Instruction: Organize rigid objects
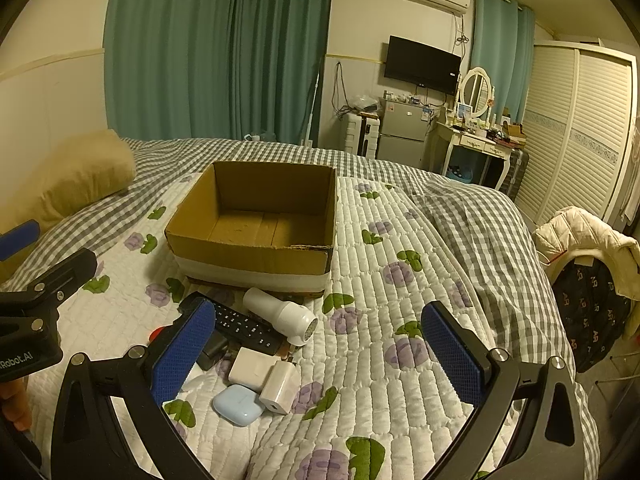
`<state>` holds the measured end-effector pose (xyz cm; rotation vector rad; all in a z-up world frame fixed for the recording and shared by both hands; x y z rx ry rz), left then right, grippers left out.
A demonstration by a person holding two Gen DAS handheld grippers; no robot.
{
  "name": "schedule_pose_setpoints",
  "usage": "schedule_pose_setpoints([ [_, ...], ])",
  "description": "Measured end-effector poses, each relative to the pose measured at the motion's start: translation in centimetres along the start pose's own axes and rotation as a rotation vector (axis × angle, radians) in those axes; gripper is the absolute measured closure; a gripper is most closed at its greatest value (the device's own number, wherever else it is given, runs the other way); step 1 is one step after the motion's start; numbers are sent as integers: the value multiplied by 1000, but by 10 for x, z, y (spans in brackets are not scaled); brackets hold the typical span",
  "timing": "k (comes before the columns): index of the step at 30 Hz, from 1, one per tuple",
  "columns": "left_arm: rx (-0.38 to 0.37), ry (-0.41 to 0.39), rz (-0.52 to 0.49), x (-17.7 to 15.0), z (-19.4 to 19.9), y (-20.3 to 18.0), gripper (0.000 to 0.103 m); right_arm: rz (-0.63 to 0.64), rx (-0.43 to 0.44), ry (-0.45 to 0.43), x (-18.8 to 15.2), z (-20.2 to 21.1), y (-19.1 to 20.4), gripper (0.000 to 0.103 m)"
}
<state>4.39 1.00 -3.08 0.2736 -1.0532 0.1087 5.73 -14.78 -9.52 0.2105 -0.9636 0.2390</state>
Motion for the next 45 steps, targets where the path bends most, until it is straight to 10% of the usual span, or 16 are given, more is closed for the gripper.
schedule_pose_setpoints([
  [18,22,36,-37,2,-10,-3,0,1,-3,11,3,0,-3,0],
  [26,94,266,-120,-47,-73,-21,0,-16,-1,137,-24,-41,-17,0],
  [35,14,446,-136,-95,-105,-50,2,-34,39,221,-46,-65,-19,0],
  [40,-9,537,-93,-108,-122,-64,33,-50,44,217,-47,-65,-21,0],
  [45,-16,526,-88,-112,-125,-70,42,-44,37,229,-48,-66,-20,0],
])
Point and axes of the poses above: each gripper's, at about its wrist camera, not at the fingertips, and z roughly against the way its jaws point, y to its left, x to its top, the point moved 5 cm from there along -z, roughly the way its jaws point, and after that the axes turned 15 degrees about x, right-handed, at the moved point
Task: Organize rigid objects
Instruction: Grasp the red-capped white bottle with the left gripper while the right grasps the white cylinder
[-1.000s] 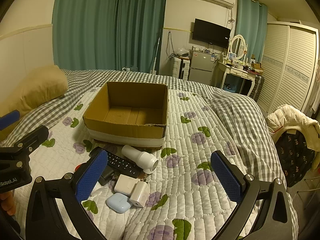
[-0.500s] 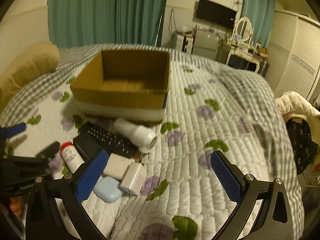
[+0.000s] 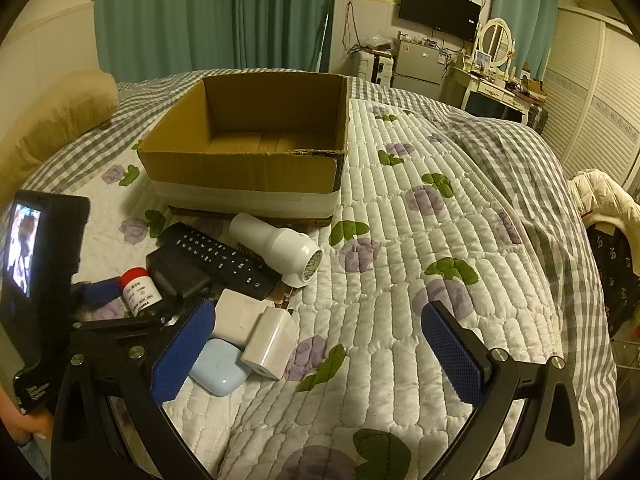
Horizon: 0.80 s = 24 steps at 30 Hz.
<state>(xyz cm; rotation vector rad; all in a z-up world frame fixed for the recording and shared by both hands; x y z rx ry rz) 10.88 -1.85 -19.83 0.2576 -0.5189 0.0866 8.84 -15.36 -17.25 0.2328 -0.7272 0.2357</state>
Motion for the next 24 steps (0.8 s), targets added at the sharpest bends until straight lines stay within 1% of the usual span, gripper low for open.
schedule_pose_setpoints([
  [1,-15,-7,10,-1,3,3,48,2,-2,2,0,0,0,0],
  [4,-45,-42,1,-1,18,7,55,10,-7,9,0,0,1,0],
  [6,-63,-67,-14,-4,29,7,58,21,-1,17,2,0,4,0],
  [9,-89,-88,-18,-3,45,11,62,47,25,30,9,2,10,0],
  [12,-76,-140,-21,9,64,22,64,74,58,32,28,4,13,0],
  [15,-66,-178,-17,30,72,32,64,105,40,43,47,-6,12,0],
  [17,-50,-197,-18,41,74,38,65,136,68,74,56,-25,13,0],
  [20,-27,-211,-15,54,74,44,65,134,111,160,58,-68,6,1],
  [22,-9,-207,-18,63,68,46,65,120,132,210,55,-96,-1,4],
  [24,6,-194,-21,69,61,46,65,90,158,260,51,-115,-6,12],
])
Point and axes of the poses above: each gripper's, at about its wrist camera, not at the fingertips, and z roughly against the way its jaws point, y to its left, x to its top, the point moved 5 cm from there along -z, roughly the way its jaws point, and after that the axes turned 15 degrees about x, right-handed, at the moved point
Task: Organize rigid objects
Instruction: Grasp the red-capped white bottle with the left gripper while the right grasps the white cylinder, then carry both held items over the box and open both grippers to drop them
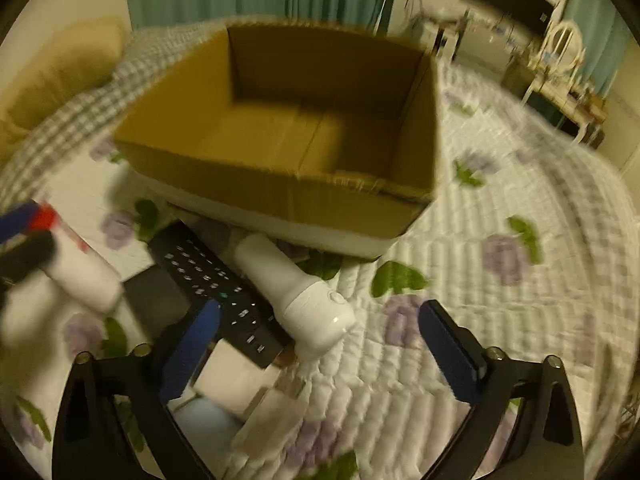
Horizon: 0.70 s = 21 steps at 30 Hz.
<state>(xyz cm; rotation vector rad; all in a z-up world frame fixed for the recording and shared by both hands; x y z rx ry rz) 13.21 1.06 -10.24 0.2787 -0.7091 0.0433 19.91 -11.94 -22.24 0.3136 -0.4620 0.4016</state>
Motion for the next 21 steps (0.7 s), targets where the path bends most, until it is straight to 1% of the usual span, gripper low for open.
schedule_pose_setpoints([
  [2,10,8,-7,0,-7,-1,65,-21,19,36,-1,-15,-5,15],
  [4,25,11,-13,2,-14,-3,65,-17,23,49,-2,-23,-5,18],
  [6,35,15,-13,5,-19,-3,65,-6,33,65,-3,-29,-2,27],
  [8,29,24,-10,6,-22,-3,65,2,28,84,-3,-36,-1,32],
  [9,29,24,-11,6,-22,-3,65,2,29,78,-2,-36,0,39],
  [11,33,11,-19,6,-19,-3,65,11,24,67,-3,-33,2,42],
  [14,26,-9,-17,7,-10,-1,65,42,9,38,-7,-21,9,46],
  [21,13,-98,-23,18,27,6,65,108,24,-141,-12,49,37,47],
])
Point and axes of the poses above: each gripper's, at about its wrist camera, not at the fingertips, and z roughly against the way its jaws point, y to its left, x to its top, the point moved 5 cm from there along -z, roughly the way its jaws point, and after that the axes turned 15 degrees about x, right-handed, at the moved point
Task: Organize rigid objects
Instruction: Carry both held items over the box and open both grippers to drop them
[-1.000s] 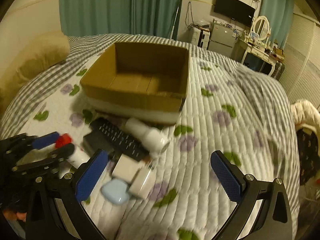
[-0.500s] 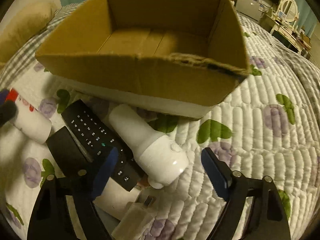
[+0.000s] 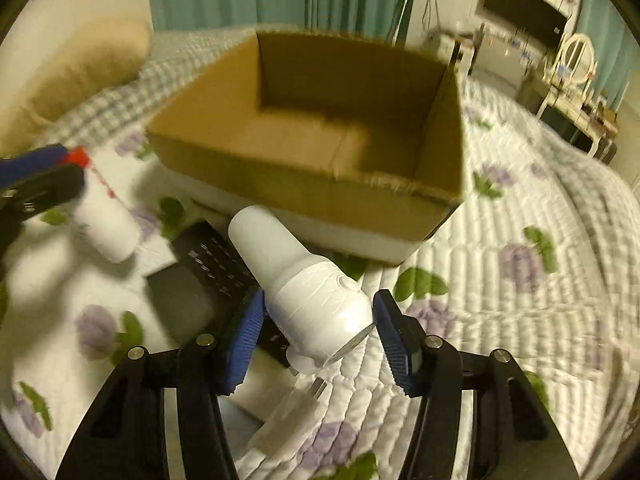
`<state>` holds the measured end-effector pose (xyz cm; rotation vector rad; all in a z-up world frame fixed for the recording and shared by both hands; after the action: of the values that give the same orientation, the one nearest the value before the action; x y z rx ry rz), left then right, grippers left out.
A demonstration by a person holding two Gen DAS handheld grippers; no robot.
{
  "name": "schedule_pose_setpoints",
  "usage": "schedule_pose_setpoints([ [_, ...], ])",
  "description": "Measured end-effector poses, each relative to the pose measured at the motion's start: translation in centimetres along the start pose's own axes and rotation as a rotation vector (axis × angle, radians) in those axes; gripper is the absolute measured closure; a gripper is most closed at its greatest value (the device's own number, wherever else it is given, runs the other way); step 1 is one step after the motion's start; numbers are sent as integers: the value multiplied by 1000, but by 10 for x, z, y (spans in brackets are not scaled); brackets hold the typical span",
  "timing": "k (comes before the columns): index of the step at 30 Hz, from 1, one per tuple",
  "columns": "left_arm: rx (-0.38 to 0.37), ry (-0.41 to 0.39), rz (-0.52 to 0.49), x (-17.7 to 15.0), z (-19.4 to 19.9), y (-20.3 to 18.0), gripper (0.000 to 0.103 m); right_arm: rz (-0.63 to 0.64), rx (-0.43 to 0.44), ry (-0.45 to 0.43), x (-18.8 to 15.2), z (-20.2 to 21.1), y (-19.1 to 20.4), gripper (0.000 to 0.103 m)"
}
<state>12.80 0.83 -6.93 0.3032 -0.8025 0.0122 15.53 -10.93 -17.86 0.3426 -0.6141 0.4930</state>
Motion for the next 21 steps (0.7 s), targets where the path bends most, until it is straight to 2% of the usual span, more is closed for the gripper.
schedule_pose_setpoints([
  [3,-13,-44,-3,14,16,4,65,23,-24,-70,8,38,-1,47],
  [7,-14,-106,-1,47,34,5,65,19,-39,-191,49,92,-3,47],
  [10,-7,-155,-21,77,39,1,65,43,-63,-253,83,113,-3,47],
  [12,10,-183,-31,99,37,-2,65,63,-89,-281,108,120,-3,47],
  [15,21,-181,-34,122,19,-8,65,58,-93,-293,136,113,-10,47],
  [18,45,-168,-46,134,-10,-17,65,47,-114,-278,150,96,-23,47],
  [21,28,-115,-40,136,-44,-29,65,16,-103,-252,155,70,-38,47],
])
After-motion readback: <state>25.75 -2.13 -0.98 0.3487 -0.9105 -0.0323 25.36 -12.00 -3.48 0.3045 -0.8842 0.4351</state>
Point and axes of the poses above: each gripper's, at about its wrist camera, not at the fingertips, and z roughly against the way its jaws point, y to its left, x to its top, the point moved 5 cm from there along -z, roughly the way its jaws point, and after that the axes turned 15 degrees about x, right-handed, at the moved point
